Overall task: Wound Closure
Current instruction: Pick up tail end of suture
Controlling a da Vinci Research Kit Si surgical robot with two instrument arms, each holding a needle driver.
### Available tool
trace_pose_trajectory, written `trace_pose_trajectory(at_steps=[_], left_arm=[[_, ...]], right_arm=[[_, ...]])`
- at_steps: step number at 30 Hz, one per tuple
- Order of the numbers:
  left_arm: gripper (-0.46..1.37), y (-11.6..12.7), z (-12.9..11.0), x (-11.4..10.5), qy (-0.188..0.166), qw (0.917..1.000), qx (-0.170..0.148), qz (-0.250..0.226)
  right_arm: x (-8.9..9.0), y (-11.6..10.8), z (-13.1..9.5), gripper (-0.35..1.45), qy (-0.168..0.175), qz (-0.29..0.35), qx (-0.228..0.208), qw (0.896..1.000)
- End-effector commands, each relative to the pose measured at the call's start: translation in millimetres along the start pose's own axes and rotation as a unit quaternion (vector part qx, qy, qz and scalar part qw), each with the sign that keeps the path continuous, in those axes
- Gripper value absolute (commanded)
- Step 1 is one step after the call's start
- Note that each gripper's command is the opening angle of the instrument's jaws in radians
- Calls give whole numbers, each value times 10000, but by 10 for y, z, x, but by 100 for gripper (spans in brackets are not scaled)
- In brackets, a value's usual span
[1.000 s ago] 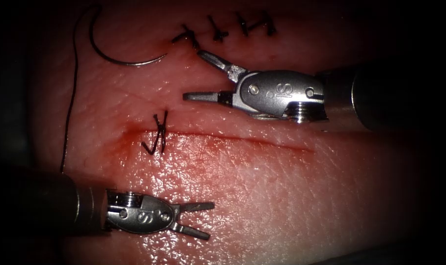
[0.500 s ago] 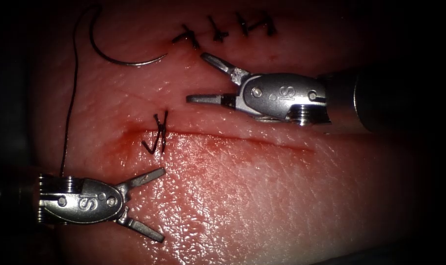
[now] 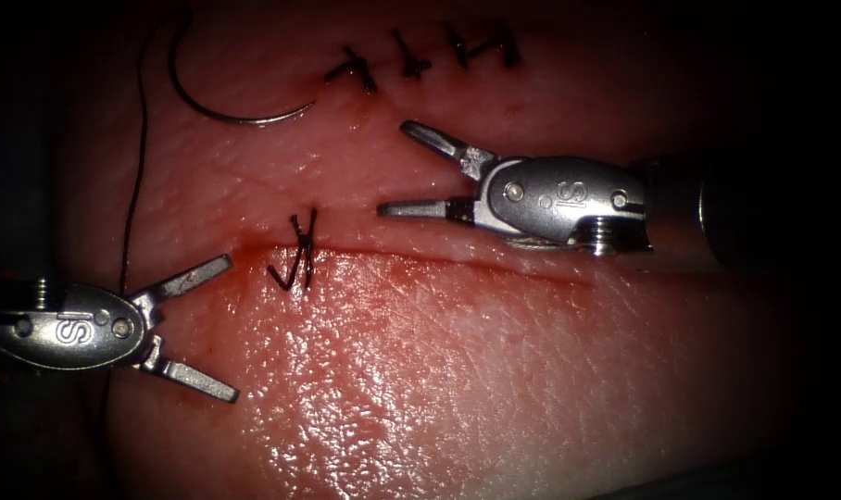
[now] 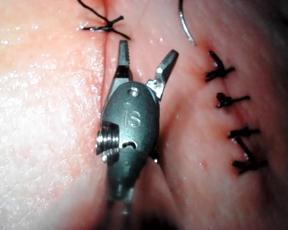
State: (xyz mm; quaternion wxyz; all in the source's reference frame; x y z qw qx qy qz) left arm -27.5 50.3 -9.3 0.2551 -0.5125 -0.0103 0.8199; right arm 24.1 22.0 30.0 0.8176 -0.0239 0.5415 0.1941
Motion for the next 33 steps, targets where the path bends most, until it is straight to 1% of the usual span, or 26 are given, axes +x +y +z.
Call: trace_pose_trajectory(at_steps=[1,5,8,10,11,13,15,19,21,22,24,27,28,30,33], left_arm=[[41,-1,2,-3,62,10000,24,-19],[37,-6,6,-6,91,9999,74,-26],[31,-9,8,-7,86,9999,86,1],[32,-12,11,-8,83,9999,98,-32],[30,-13,13,-8,82,9999,104,-32],[34,-14,16,-9,90,9999,106,-87],[42,-15,21,-12,118,9998,80,-133],[43,-15,27,-15,167,9997,16,-201],[47,-14,32,-19,210,9995,-36,-235],[54,-14,34,-21,213,9994,-55,-278],[56,-13,37,-23,224,9993,-58,-294],[48,-16,40,-26,230,9992,-51,-309],[43,-17,40,-26,230,9991,-54,-338],[28,-19,41,-27,229,9991,-54,-340],[12,-21,42,-27,229,9991,-52,-340]], right_arm=[[-1,-1,0,108,-14,-13,85,10000],[-5,-7,-5,107,-56,-43,241,9997],[-6,-8,-8,108,-35,-59,280,9996],[-6,-10,-9,107,-13,-65,321,9995],[-6,-10,-10,108,-8,-68,363,9993],[-5,-12,-12,108,22,-71,420,9991],[-4,-16,-14,108,77,-81,522,9986],[-4,-19,-17,108,80,-95,558,9984],[-4,-20,-19,108,79,-110,587,9982],[-5,-21,-20,108,84,-117,595,9981],[-7,-21,-22,108,90,-128,604,9981],[-10,-22,-25,108,110,-150,640,9978],[-11,-23,-27,107,101,-159,623,9979],[-12,-23,-28,107,99,-168,619,9979],[-13,-23,-30,107,89,-176,601,9980]])
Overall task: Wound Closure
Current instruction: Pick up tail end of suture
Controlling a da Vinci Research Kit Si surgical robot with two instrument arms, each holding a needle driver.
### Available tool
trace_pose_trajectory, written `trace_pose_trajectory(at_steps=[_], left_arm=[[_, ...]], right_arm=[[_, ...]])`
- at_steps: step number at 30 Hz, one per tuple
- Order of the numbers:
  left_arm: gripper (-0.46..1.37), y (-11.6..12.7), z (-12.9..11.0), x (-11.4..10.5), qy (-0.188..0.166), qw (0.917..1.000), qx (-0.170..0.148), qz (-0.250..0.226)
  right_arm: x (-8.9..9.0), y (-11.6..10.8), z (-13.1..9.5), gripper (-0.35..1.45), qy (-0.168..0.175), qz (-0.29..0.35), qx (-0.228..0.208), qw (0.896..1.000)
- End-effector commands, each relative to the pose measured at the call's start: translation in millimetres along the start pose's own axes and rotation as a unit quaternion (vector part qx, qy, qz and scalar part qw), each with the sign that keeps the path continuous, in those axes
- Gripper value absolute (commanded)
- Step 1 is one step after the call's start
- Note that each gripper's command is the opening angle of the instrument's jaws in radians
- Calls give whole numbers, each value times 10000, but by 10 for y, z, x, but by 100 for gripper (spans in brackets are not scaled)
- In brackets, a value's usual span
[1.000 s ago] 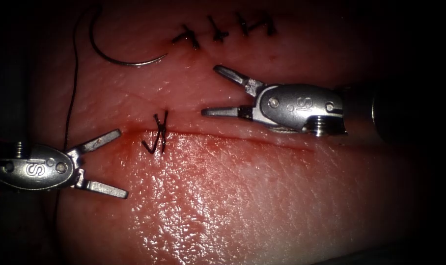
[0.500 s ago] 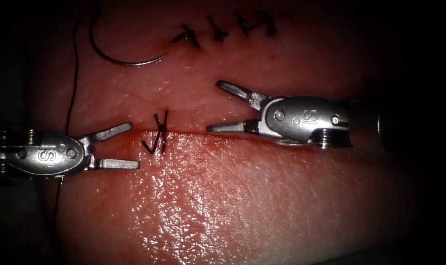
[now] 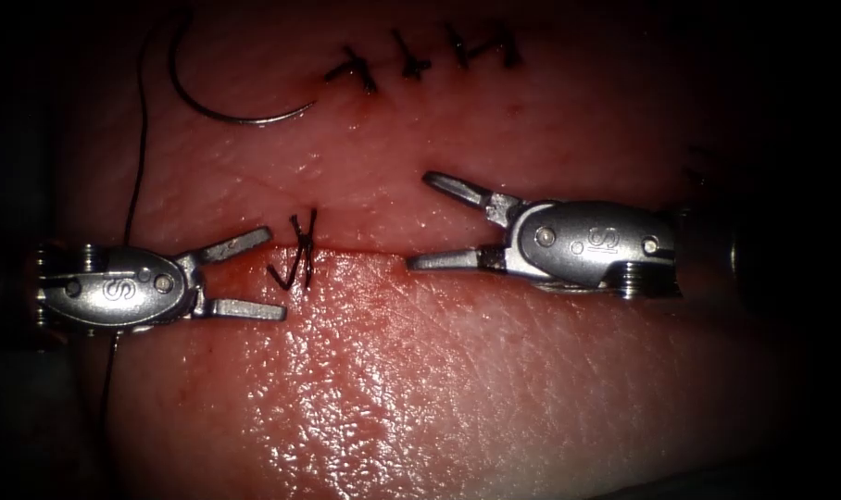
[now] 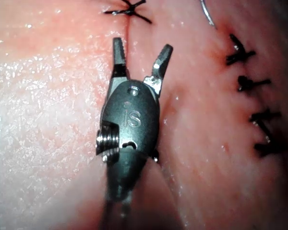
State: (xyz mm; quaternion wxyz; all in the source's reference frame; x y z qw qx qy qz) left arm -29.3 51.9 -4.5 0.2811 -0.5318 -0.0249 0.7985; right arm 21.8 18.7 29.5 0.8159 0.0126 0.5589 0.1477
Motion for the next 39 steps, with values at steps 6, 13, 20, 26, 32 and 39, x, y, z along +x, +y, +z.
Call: trace_pose_trajectory(at_steps=[6,13,20,26,32,39], left_arm=[[-3,-2,2,-3,2,10000,-9,-42],[-6,-1,4,-8,48,9998,-94,-156],[-35,-2,4,-6,67,9997,-158,-164],[-35,-6,2,0,18,10000,-80,54],[-35,-8,-3,8,-34,9999,-67,148],[-35,-9,-6,16,-61,9998,-64,185]], right_arm=[[0,0,0,106,-1,-3,21,10000],[0,0,0,106,-9,-2,7,10000],[0,0,0,105,-10,-3,2,10000],[-1,-3,3,105,92,-20,178,9998],[-3,-12,14,109,269,-263,526,9979],[-3,-25,41,113,433,-757,726,9935]])
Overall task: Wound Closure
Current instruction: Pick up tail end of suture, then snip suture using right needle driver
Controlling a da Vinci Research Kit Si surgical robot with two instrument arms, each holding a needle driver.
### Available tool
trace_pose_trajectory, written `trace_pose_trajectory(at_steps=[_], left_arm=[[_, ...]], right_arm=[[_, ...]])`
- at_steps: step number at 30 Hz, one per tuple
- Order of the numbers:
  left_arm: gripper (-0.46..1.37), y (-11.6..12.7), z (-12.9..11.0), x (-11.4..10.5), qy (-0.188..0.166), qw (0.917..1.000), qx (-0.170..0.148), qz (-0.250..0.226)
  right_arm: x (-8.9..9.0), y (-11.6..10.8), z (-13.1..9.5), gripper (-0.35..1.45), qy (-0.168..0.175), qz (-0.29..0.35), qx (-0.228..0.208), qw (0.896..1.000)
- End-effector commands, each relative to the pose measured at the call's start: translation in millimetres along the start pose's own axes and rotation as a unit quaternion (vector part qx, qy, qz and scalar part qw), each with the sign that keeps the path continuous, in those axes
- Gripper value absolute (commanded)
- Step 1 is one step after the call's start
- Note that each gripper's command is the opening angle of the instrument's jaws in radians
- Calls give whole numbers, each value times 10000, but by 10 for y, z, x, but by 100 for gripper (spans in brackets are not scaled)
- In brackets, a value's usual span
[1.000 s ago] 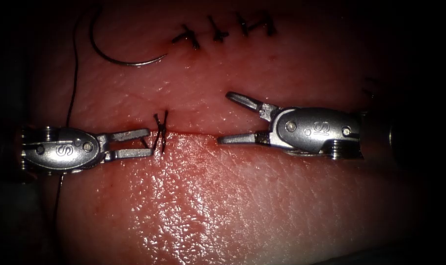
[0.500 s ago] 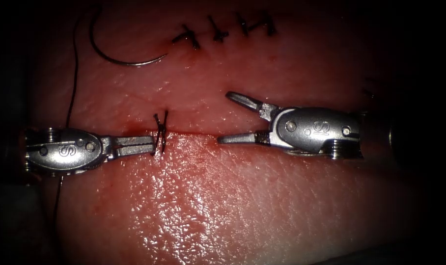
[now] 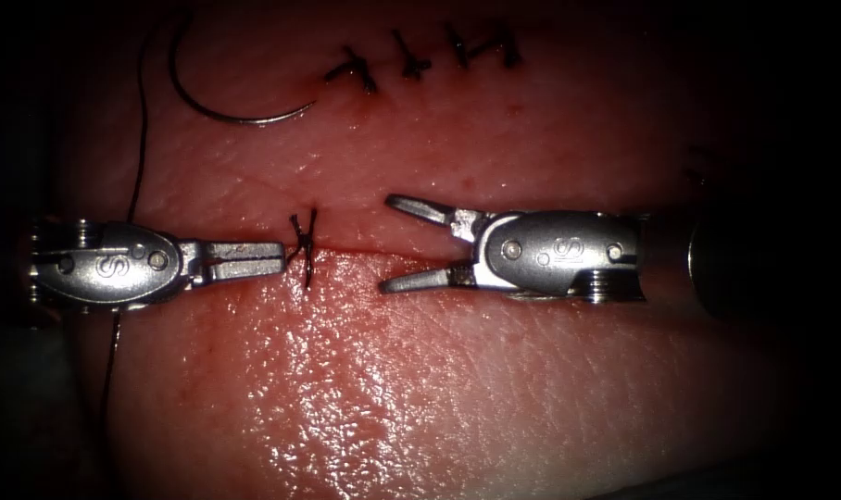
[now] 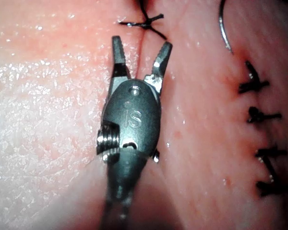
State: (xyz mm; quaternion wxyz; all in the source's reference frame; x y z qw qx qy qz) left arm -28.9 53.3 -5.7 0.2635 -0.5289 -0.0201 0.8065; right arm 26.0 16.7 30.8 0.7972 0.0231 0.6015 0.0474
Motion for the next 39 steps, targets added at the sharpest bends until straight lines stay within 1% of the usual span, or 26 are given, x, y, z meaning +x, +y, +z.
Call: trace_pose_trajectory(at_steps=[1,8,12,19,29,35,39], left_arm=[[-35,0,0,0,-6,10000,-17,-5],[-35,1,-2,4,-16,10000,-18,63],[-35,3,-2,5,-21,10000,-13,85],[-35,4,-3,6,-29,10000,3,82],[-35,3,-3,7,-30,10000,0,77],[-35,3,-3,7,-25,10000,-11,76],[-35,4,-3,7,-26,10000,-10,76]], right_arm=[[-1,1,5,114,22,-93,23,10000],[-1,-3,35,113,122,-386,65,9992],[3,-5,49,113,215,-558,63,9982],[8,-6,64,112,309,-617,-8,9976],[10,-8,88,112,423,-689,104,9967],[13,-11,97,110,490,-727,193,9960],[14,-11,101,110,493,-723,166,9960]])
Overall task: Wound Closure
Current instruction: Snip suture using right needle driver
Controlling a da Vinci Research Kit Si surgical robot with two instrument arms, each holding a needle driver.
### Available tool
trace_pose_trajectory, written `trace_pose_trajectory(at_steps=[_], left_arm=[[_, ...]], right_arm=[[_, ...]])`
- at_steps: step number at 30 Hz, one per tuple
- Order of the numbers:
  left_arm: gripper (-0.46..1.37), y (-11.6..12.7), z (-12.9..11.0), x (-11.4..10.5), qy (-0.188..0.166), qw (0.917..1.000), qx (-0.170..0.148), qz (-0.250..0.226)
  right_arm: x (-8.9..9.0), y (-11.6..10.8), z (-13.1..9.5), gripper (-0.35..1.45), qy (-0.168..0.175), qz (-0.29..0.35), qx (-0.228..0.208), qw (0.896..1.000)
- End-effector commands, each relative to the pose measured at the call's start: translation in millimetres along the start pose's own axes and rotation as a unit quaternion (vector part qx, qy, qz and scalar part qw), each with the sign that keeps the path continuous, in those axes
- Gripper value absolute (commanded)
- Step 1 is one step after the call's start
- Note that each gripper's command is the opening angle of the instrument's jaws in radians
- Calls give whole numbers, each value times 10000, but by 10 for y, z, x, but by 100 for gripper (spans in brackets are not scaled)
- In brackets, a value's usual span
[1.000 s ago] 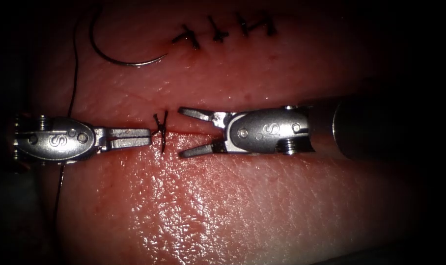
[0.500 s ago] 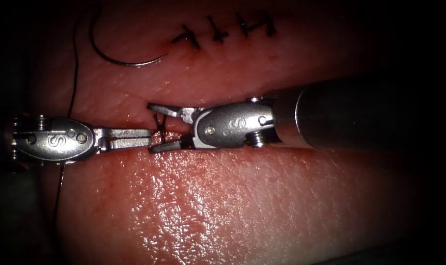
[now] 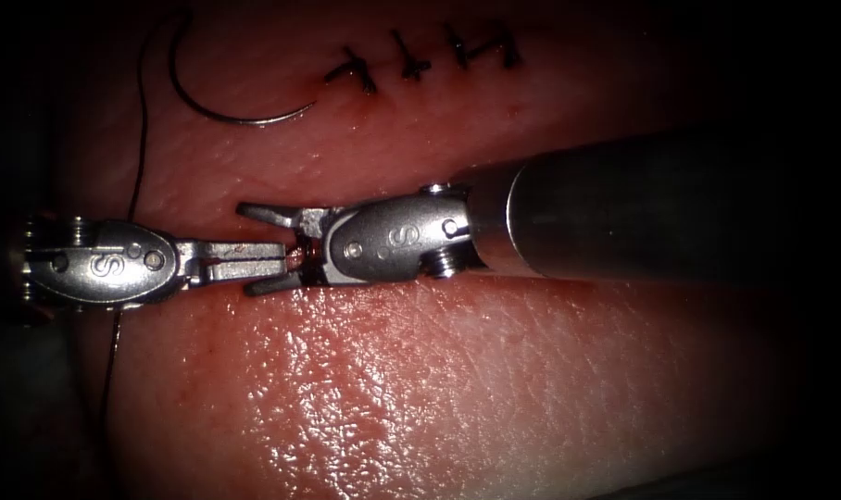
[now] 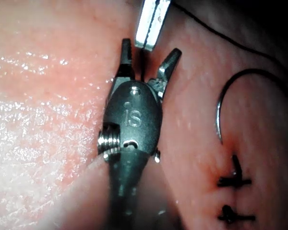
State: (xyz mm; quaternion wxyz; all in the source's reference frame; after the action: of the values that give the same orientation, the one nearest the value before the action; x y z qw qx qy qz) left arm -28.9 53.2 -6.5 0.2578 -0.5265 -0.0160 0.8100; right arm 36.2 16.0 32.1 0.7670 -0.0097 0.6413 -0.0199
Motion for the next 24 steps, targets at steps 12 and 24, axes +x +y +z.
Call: trace_pose_trajectory(at_steps=[12,24], left_arm=[[-35,1,1,1,13,10000,-38,-3],[-35,2,0,1,19,10000,-50,-3]], right_arm=[[-2,-1,11,110,14,-30,-2,10000],[-3,-4,20,110,45,-65,38,10000]])
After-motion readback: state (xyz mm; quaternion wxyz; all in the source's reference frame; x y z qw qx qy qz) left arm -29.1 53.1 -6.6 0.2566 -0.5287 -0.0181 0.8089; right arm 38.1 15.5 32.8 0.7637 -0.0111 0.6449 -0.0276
